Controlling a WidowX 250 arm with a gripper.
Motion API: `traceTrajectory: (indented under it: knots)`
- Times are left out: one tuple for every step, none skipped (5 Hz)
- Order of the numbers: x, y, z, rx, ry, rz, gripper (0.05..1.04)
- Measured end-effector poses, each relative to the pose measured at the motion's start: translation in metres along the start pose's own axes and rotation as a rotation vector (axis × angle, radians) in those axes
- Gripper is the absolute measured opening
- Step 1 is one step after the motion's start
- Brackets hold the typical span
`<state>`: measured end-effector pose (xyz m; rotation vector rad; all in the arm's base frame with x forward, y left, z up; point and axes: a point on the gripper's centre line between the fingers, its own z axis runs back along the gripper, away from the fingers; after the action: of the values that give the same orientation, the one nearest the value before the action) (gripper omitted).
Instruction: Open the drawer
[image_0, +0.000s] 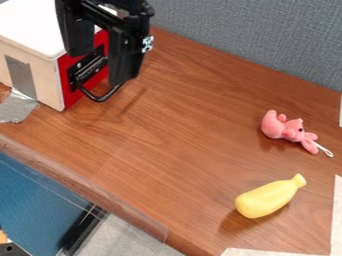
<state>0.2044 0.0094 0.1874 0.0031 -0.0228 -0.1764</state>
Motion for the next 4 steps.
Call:
traceTrajectory:
  knots:
    - [-0.001, 0.0, -0.006, -0.004, 0.024, -0.005, 1.0]
    - [0.016, 0.017, -0.031, 0.033, 0.011, -0.048, 1.0]
    - [0.033, 0.031, -0.055, 0.068, -0.001, -0.077, 1.0]
    - [0.047, 0.045, -0.08, 0.082, 0.0, -0.107, 1.0]
